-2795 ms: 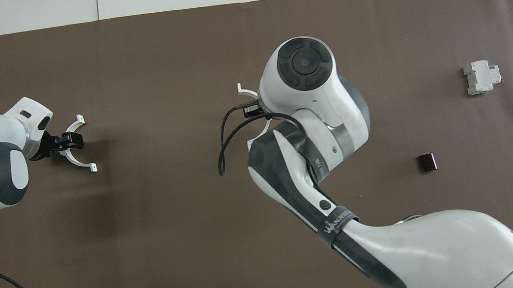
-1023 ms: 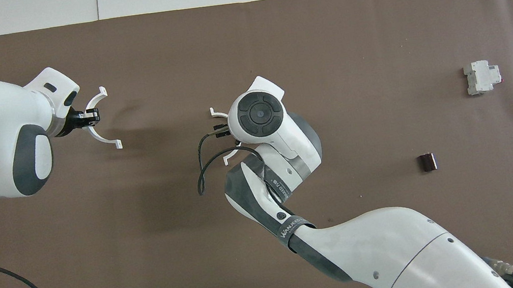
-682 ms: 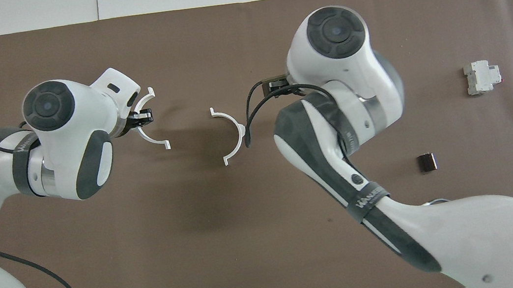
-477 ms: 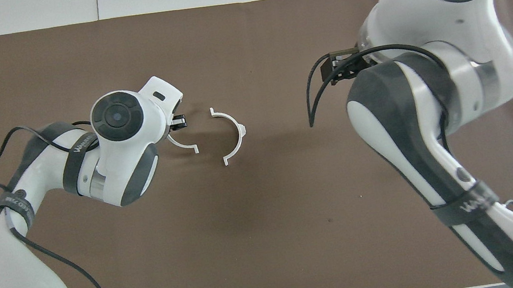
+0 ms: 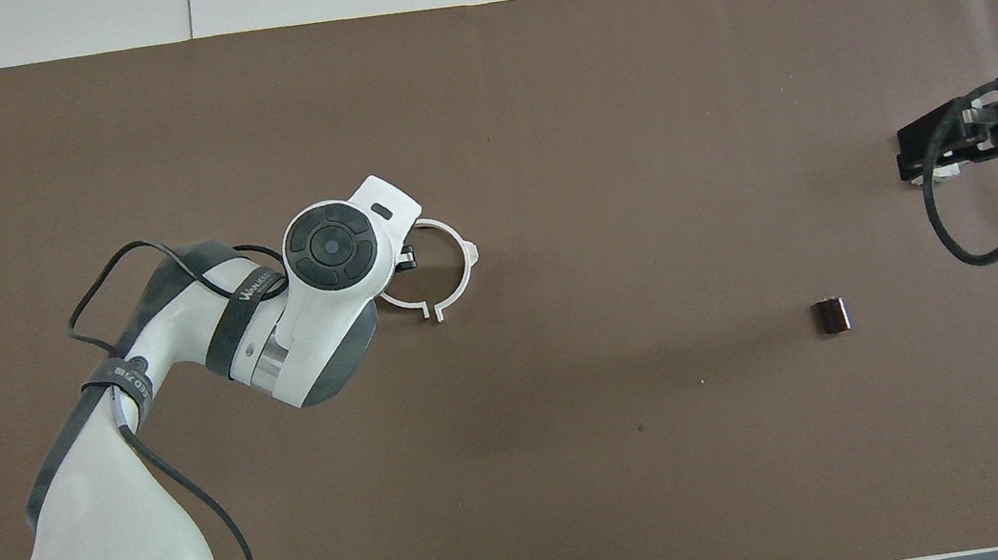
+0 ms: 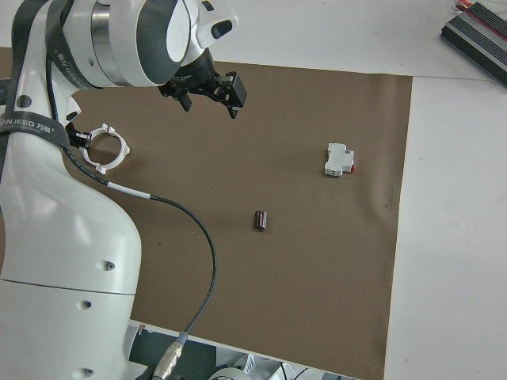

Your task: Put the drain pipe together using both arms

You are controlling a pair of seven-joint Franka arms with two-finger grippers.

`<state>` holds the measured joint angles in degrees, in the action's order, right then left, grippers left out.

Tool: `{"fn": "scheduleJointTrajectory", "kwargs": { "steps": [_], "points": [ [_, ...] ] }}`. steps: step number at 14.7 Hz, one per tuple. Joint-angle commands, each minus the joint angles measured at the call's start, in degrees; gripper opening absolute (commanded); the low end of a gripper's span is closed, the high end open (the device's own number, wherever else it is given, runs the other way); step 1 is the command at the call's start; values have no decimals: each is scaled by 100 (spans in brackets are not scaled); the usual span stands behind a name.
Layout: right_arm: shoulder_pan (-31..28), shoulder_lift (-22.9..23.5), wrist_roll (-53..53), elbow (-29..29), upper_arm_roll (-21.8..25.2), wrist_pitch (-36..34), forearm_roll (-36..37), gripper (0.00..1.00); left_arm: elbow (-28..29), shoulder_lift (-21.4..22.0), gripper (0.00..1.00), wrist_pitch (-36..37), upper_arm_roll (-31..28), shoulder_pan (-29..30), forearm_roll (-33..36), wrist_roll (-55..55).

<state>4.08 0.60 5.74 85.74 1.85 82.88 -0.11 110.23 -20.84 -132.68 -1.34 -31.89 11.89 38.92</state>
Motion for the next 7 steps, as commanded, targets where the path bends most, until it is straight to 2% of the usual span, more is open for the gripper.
{"fn": "scheduleJointTrajectory", "kwargs": {
  "steps": [1, 4, 7],
  "points": [
    [-74, -129, -258, 398, -106, -53, 47, 100, -63, -87, 0, -30, -69, -107, 95, 134],
    [-65, -349, -310, 804, -123, 271, 55, 100, -46, -96, 0, -109, -34, -107, 77, 125],
    [-110, -289, -460, 743, -18, 352, 108, 100, -11, -96, 0, -109, -33, -204, 68, 125]
  ]
}}
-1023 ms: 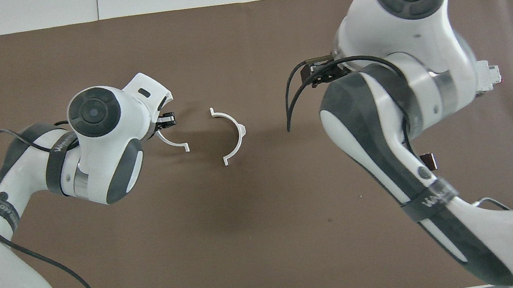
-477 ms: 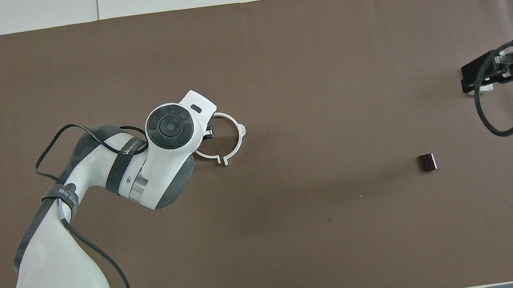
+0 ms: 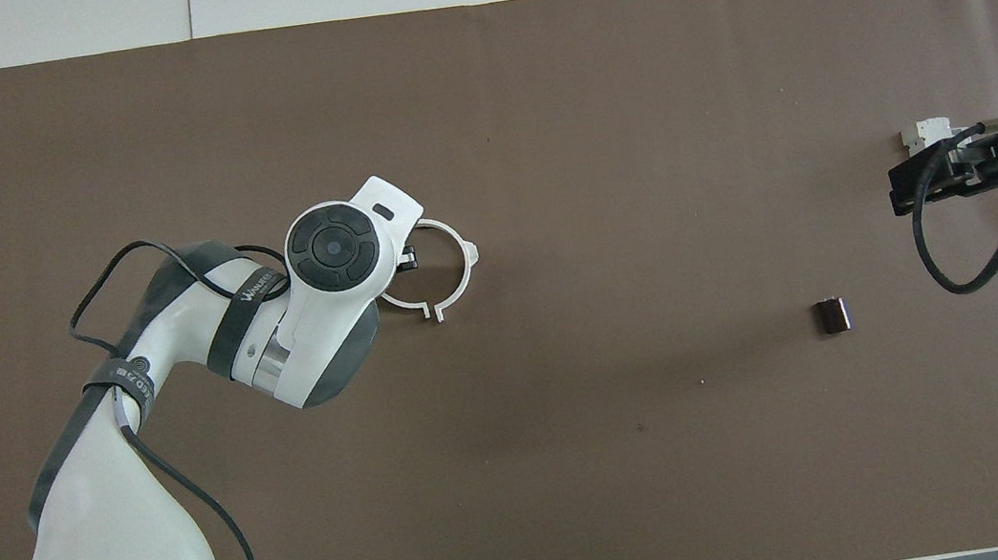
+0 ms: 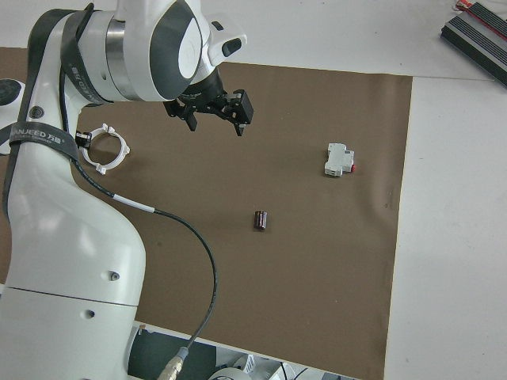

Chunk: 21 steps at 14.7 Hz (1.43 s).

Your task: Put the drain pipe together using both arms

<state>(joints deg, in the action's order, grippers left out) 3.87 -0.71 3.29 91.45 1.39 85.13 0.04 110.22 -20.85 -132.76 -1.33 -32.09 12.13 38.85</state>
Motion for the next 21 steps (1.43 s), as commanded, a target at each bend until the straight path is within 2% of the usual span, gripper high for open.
{"fn": "scheduleJointTrajectory", "kwargs": {
  "steps": [1, 18, 20, 21],
  "points": [
    [-89, -140, -224, 146, 37, 126, 153, 100, -18, -95, 0, -101, -34, -184, 35, 141],
    [-282, -140, -426, 172, -51, 144, 145, 100, 87, -78, 0, -242, -25, -298, 35, 132],
    [-265, -140, -434, 163, -33, 153, 110, 100, 87, -69, 51, -224, -16, -307, 35, 123],
    [-247, -132, -435, 145, -33, 153, 101, 100, 87, -69, 71, -215, -16, -307, 35, 123]
  ]
}}
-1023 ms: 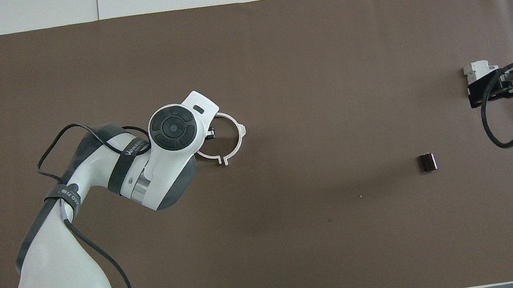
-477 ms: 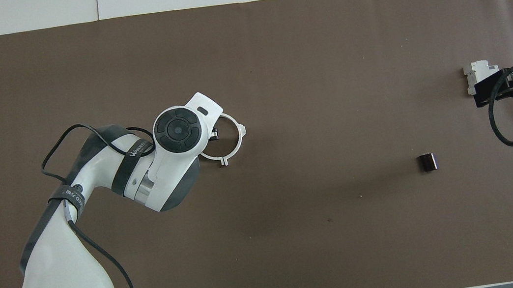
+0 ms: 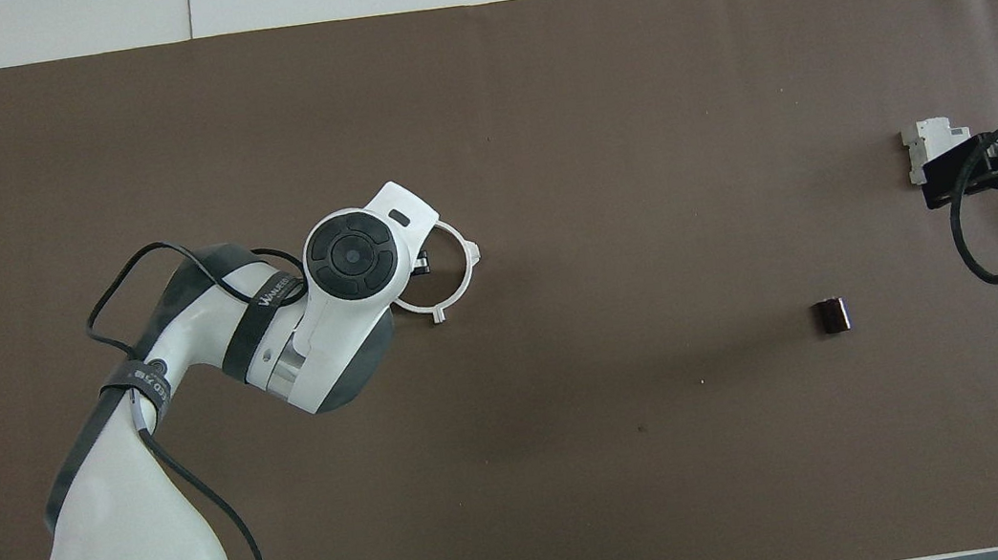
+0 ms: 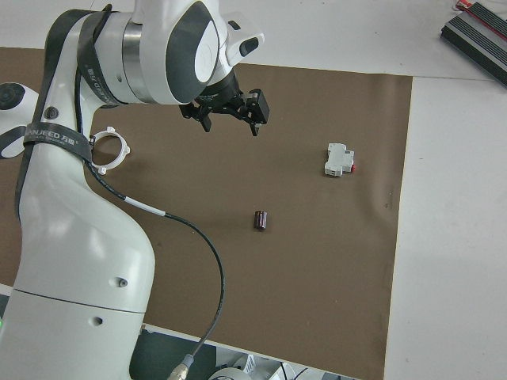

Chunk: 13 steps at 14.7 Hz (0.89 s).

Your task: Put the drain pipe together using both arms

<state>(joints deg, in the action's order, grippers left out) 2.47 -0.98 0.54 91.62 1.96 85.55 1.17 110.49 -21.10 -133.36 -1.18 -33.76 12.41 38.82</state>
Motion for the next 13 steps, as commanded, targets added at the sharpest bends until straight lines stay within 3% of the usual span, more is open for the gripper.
{"fn": "scheduleJointTrajectory", "kwargs": {
  "steps": [1, 2, 6, 10, 13],
  "points": [
    [-107, -96, -159, 128, -90, 119, -29, 100, 69, -44, 80, -146, -40, -148, 7, 117],
    [-107, -95, -159, 119, -82, 111, -29, 100, 69, -26, 80, -129, -31, -166, -2, 117],
    [-116, -95, -151, 119, -82, 120, -38, 100, 61, 167, 99, -111, -31, -70, -2, 64],
    [-124, -95, -151, 101, -82, 120, -38, 100, 87, 553, 100, -84, -22, 509, -89, -49],
    [-124, -87, -98, 101, -64, 137, 32, 100, 87, 843, 100, 90, -22, 1010, -615, -741]
  ]
}}
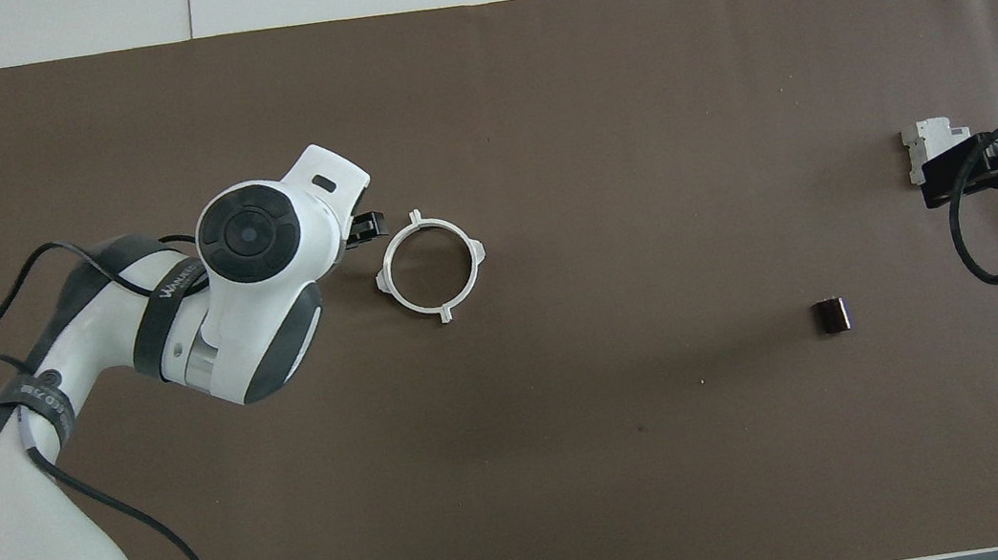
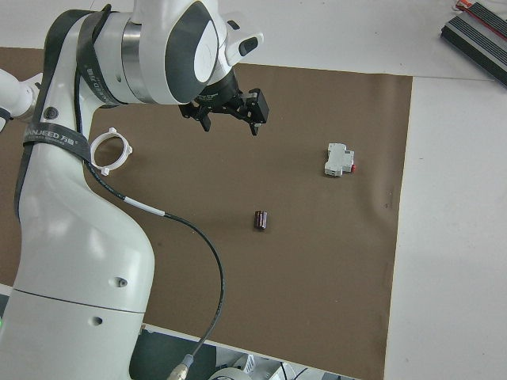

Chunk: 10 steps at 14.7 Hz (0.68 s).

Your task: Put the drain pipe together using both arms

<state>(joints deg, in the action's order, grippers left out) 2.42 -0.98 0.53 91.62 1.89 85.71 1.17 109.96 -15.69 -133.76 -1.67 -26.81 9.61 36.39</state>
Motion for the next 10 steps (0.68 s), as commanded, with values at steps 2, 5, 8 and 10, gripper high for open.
{"fn": "scheduleJointTrajectory", "kwargs": {
  "steps": [2, 5, 8, 10],
  "points": [
    [-145, -87, -88, 84, -49, 156, -11, 100, 131, 539, 100, 463, 18, 640, -791, -1323],
    [-110, -34, -97, 5, -49, 147, -20, 100, 61, 882, 100, 1175, 18, 1141, -1013, -2143],
    [-93, -34, -97, -21, -58, 147, -38, 100, 44, 1251, 100, 1694, 0, 1607, -1014, -2758],
    [-110, -34, -97, -30, -58, 147, -38, 100, -35, 1418, 100, 2011, -43, 1827, -1022, -3023]
  ]
}}
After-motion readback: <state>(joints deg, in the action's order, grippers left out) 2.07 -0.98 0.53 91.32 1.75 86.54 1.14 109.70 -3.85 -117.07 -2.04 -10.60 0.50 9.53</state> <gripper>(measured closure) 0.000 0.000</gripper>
